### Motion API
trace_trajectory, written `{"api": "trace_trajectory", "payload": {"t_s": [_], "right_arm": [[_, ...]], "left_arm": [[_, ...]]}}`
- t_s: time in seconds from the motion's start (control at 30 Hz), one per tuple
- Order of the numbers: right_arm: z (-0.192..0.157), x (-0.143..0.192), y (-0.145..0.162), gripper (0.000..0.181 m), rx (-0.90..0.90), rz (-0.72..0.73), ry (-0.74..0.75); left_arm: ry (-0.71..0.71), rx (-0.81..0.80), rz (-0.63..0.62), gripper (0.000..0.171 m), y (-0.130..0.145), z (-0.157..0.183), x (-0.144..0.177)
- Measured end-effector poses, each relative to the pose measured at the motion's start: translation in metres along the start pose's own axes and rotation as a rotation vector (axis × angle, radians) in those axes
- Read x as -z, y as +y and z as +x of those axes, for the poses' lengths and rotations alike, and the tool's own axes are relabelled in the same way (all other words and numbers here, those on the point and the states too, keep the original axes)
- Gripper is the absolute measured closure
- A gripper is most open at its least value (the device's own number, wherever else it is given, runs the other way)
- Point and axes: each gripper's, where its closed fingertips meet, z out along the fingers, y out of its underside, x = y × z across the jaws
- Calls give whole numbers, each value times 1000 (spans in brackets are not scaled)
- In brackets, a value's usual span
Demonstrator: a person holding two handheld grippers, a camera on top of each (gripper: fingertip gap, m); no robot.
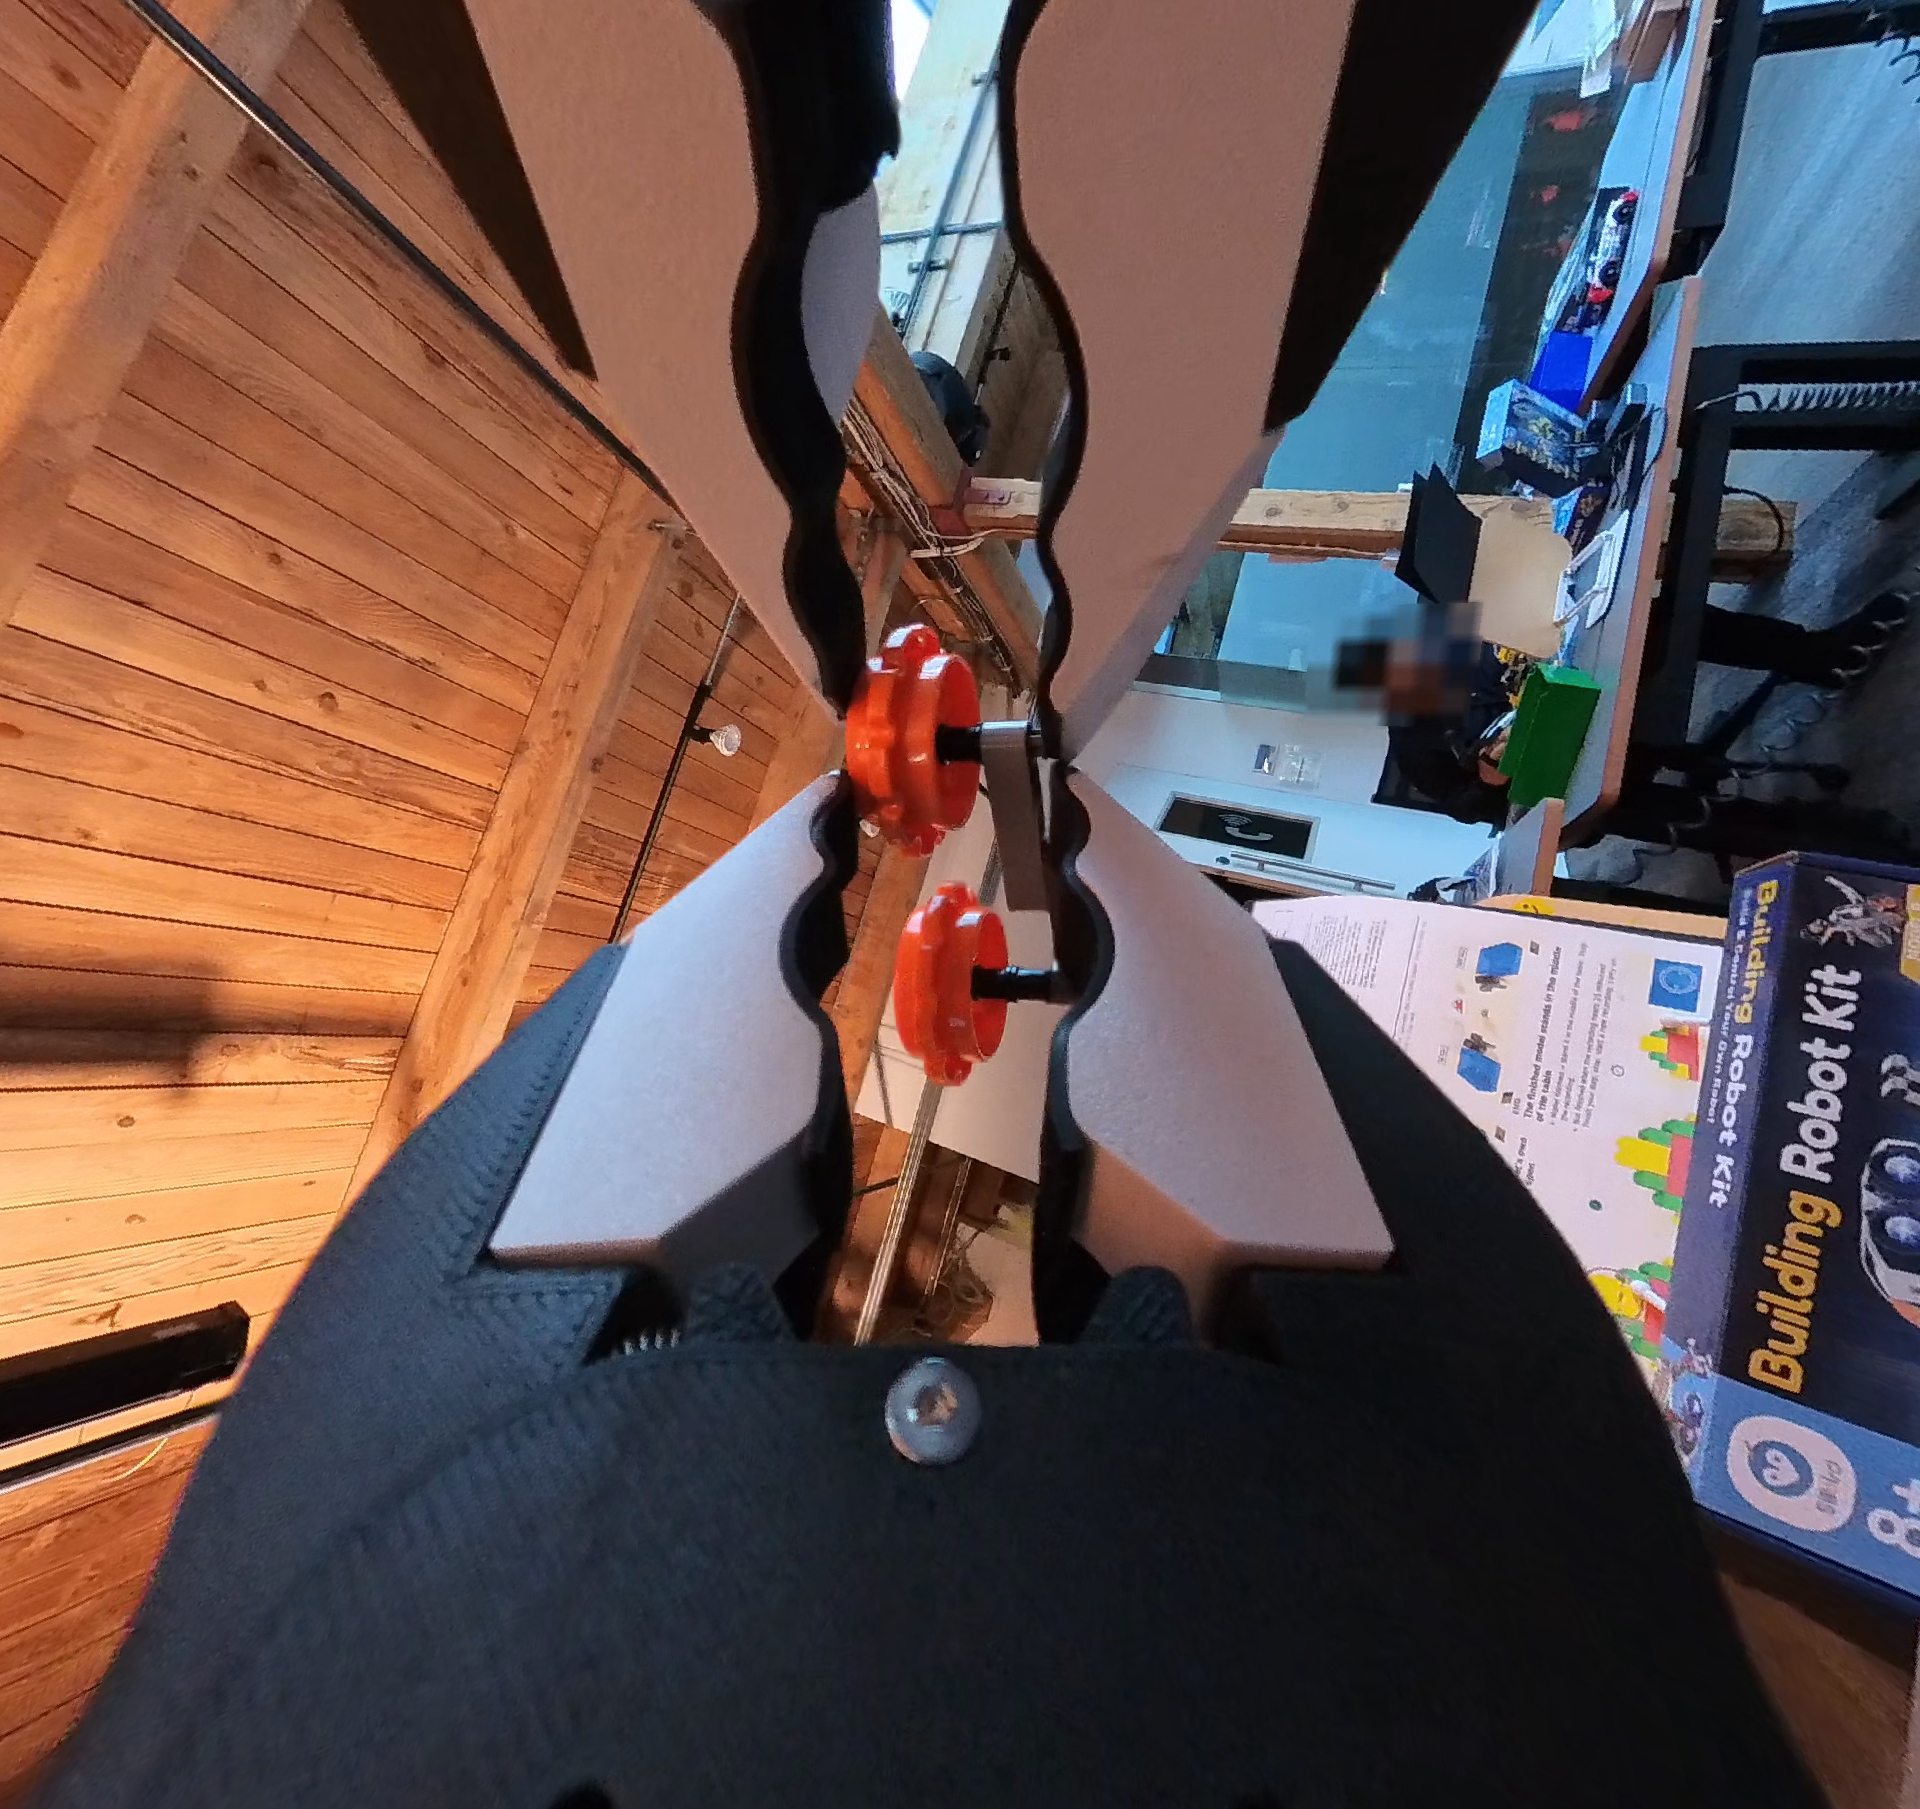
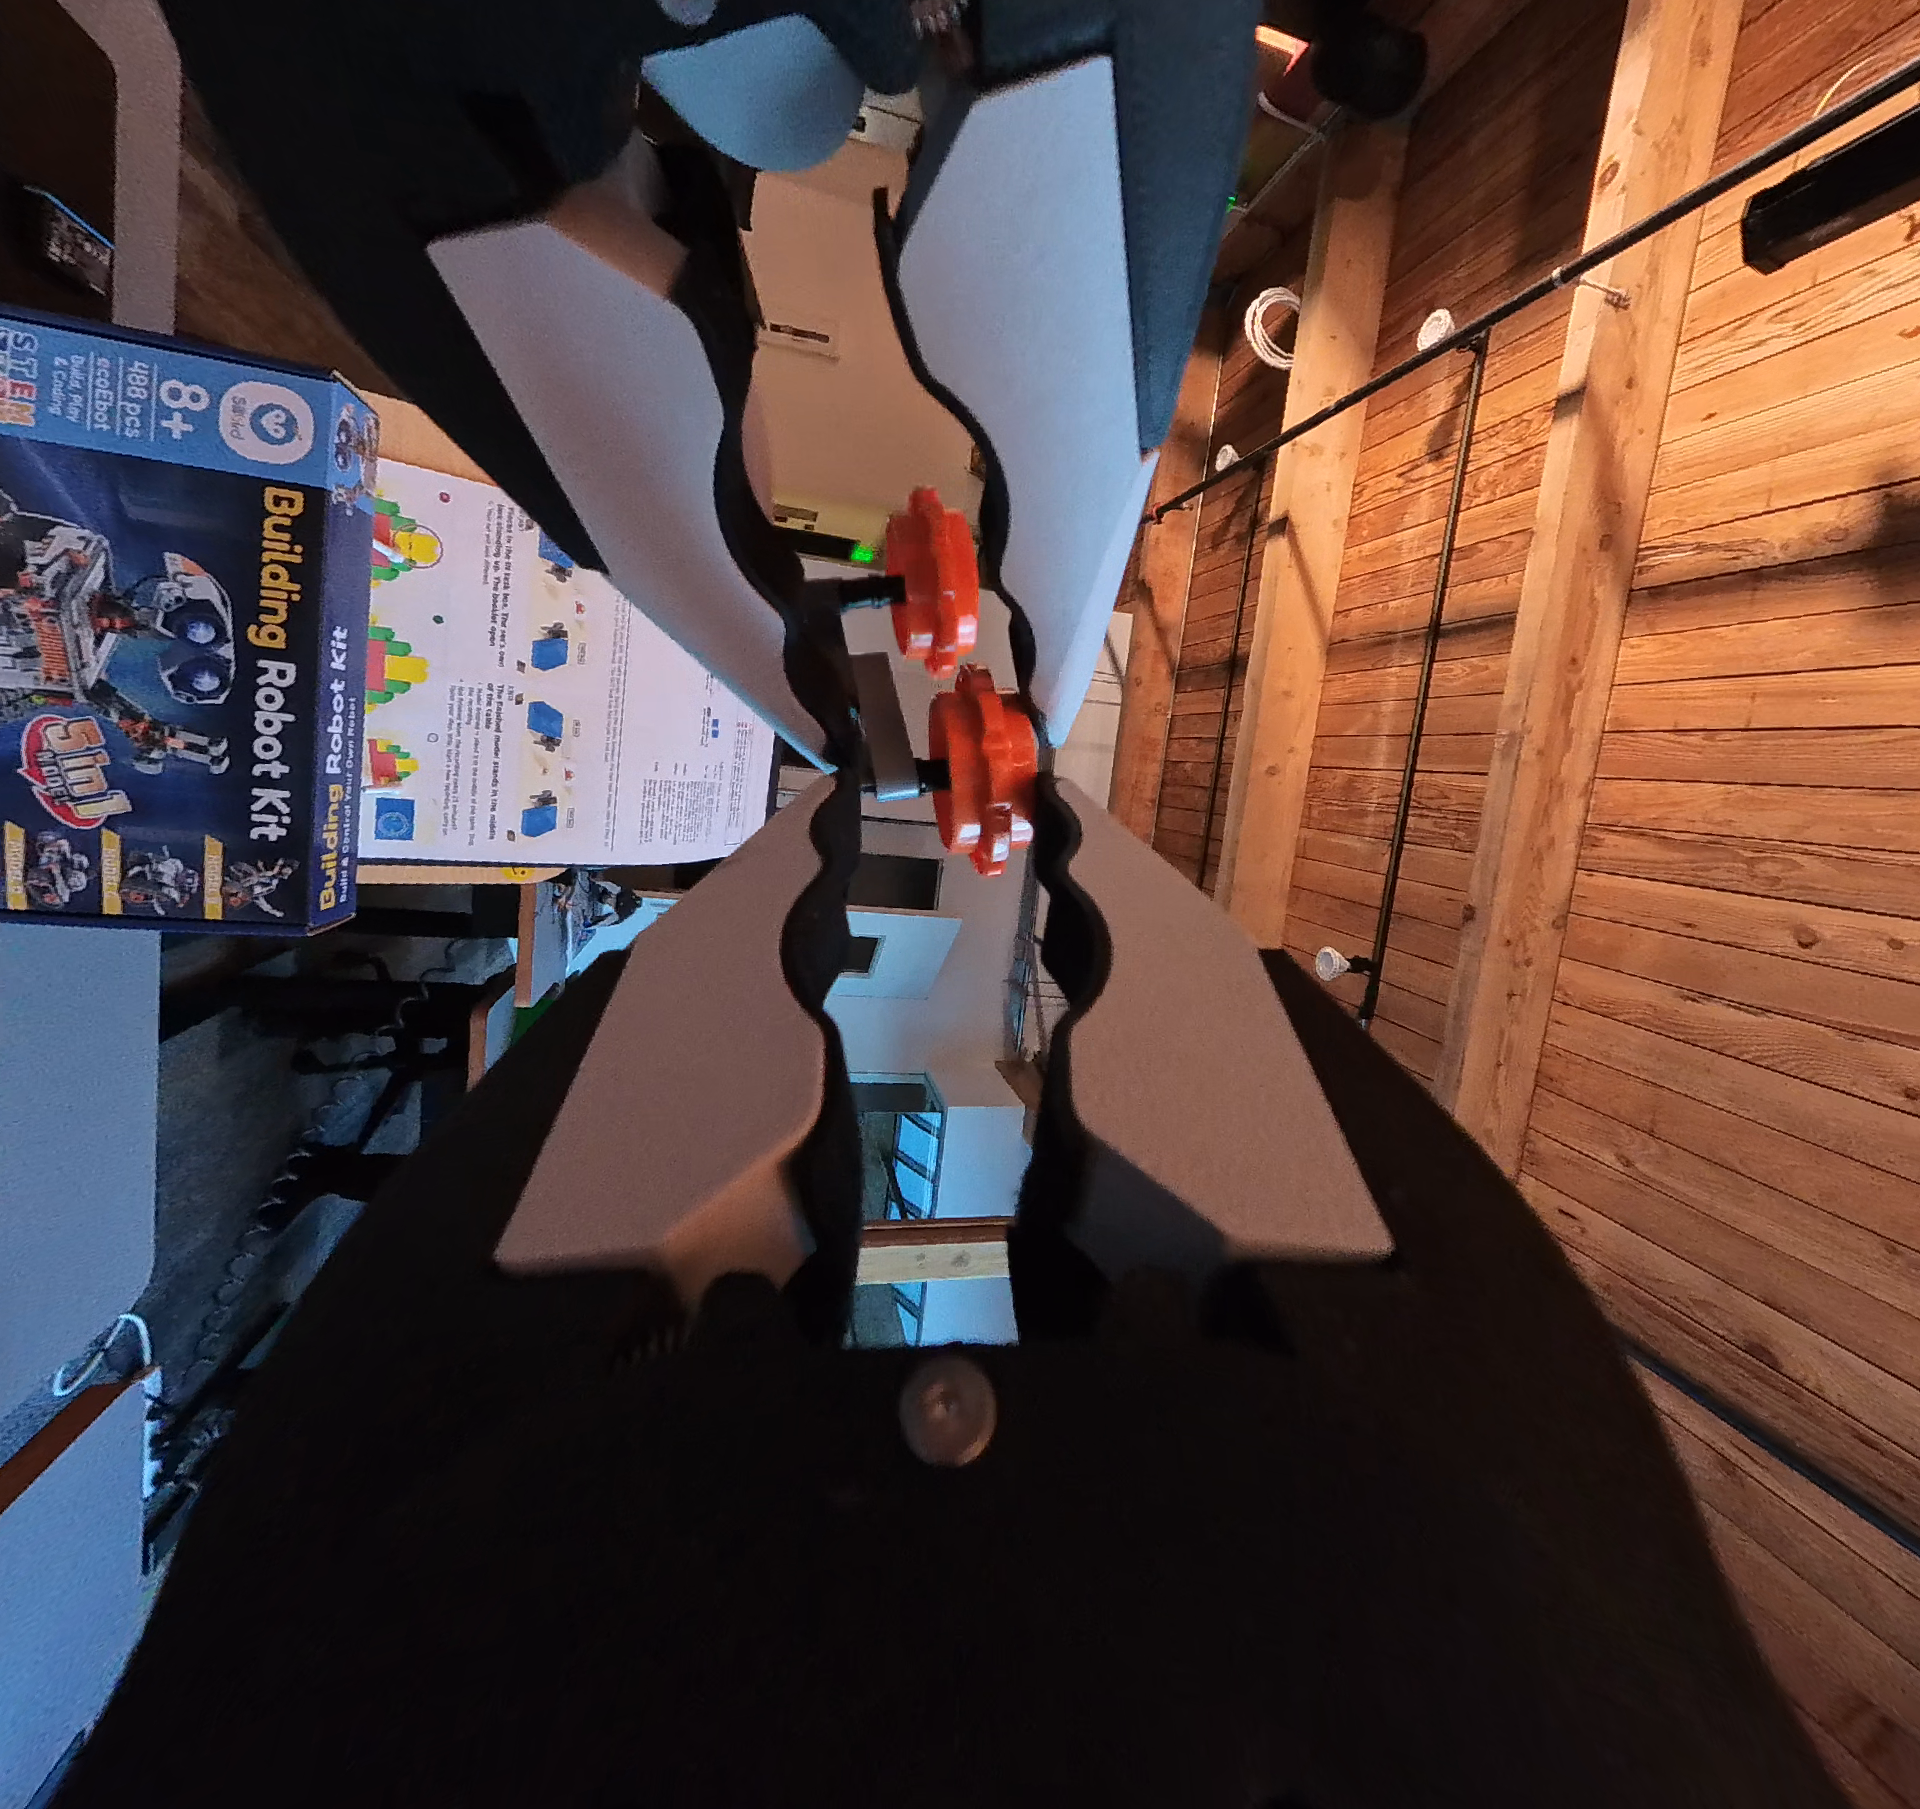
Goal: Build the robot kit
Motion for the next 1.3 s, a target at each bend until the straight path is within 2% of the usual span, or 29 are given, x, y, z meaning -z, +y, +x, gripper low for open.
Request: {"api": "trace_trajectory", "payload": {"t_s": [0.17, 0.27, 0.33, 0.37, 0.43, 0.47, 0.53, 0.83, 0.97, 1.03, 1.2, 1.3], "right_arm": [[15, 5, -3, 149, -10, -7, 59], [28, 23, -16, 149, 51, -15, 116], [30, 22, -18, 149, -25, 41, 90], [31, 19, -13, 149, -45, 19, 76], [36, 26, -23, 150, 43, 11, 128], [36, 28, -29, 150, 31, 41, 125], [34, 24, -22, 149, -72, 55, 72], [38, 26, -8, 149, -90, -1, 77], [39, 27, -13, 149, -76, 5, 94], [39, 27, -12, 149, -63, -8, 102], [40, 24, -8, 150, -46, -38, 120], [40, 24, -8, 150, -35, -50, 126]], "left_arm": [[-63, -34, -4, 137, -4, -16, 3], [-92, -39, 32, 127, -20, -27, 18], [-75, -5, 65, 129, -23, -31, 20], [-73, -13, 41, 129, -18, -32, 17], [-121, -90, 10, 122, -15, -37, 17], [-144, -122, 28, 125, -19, -41, 21], [-133, -112, 37, 126, -19, -43, 25], [-201, -129, 87, 133, -28, -41, 58], [-174, -115, 80, 132, -30, -46, 47], [-173, -154, 55, 127, -28, -50, 38], [-120, -222, -1, 131, -31, -44, 26], [-105, -248, -58, 131, -24, -42, 19]]}}
